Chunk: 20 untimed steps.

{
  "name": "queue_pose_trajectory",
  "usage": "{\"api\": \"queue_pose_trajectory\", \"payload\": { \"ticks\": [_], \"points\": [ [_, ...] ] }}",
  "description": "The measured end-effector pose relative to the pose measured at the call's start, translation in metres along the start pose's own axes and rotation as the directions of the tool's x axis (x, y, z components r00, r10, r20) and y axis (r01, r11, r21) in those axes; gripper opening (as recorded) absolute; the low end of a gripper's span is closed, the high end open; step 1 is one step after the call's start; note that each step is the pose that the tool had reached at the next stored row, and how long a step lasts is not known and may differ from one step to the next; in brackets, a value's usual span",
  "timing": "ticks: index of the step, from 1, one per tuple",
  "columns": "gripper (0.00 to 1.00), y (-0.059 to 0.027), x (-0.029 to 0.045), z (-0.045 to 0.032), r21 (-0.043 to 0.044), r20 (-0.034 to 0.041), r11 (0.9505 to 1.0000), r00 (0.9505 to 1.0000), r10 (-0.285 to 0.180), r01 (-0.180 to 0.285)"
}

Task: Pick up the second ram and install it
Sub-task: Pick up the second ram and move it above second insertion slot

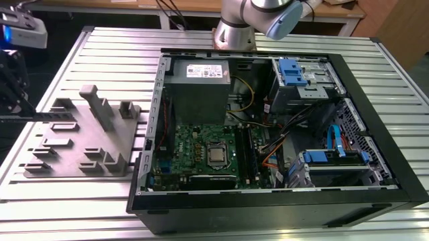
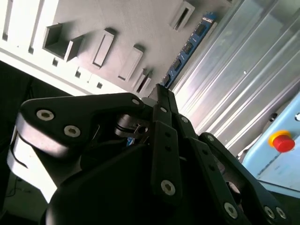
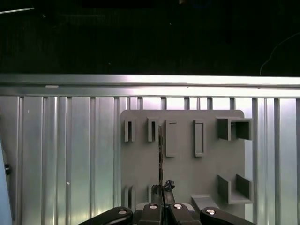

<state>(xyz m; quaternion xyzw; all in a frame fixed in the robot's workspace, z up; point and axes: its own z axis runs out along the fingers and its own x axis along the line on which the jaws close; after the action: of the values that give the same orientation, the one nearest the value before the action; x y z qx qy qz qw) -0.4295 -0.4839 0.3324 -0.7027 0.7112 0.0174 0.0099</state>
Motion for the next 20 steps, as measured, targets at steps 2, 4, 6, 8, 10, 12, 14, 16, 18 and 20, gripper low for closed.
{"api": "queue_pose_trajectory", "payload": {
  "ticks": [2, 4, 6, 8, 10, 12, 14, 16, 18, 20],
  "points": [
    [0.08, 0.0001, -0.0003, -0.0084, 0.0004, -0.0001, 1.0, 1.0, 0.0, 0.0],
    [0.08, 0.0002, -0.0006, -0.0159, 0.0008, -0.0001, 1.0, 1.0, 0.0, 0.0],
    [0.08, 0.0003, -0.0009, -0.023, 0.0013, 0.0, 1.0, 1.0, 0.0, 0.0],
    [0.08, 0.0004, -0.0012, -0.0301, 0.0018, 0.0, 1.0, 1.0, 0.0, 0.0],
    [0.08, 0.0004, -0.0014, -0.0366, 0.0021, -0.0001, 1.0, 1.0, 0.0, 0.0],
    [0.08, 0.0005, -0.0017, -0.0426, 0.0025, 0.0, 1.0, 1.0, 0.0, 0.0],
    [0.08, 0.0005, -0.0019, -0.0486, 0.0029, 0.0, 1.0, 1.0, 0.0, 0.0],
    [0.08, 0.0006, -0.0021, -0.0538, 0.0031, 0.0001, 1.0, 1.0, 0.0, 0.0],
    [0.08, 0.0006, -0.0022, -0.0582, 0.0032, 0.0, 1.0, 1.0, 0.0, 0.0],
    [0.08, 0.0007, -0.0024, -0.0615, 0.0031, -0.0001, 1.0, 1.0, 0.0, 0.0]
  ]
}}
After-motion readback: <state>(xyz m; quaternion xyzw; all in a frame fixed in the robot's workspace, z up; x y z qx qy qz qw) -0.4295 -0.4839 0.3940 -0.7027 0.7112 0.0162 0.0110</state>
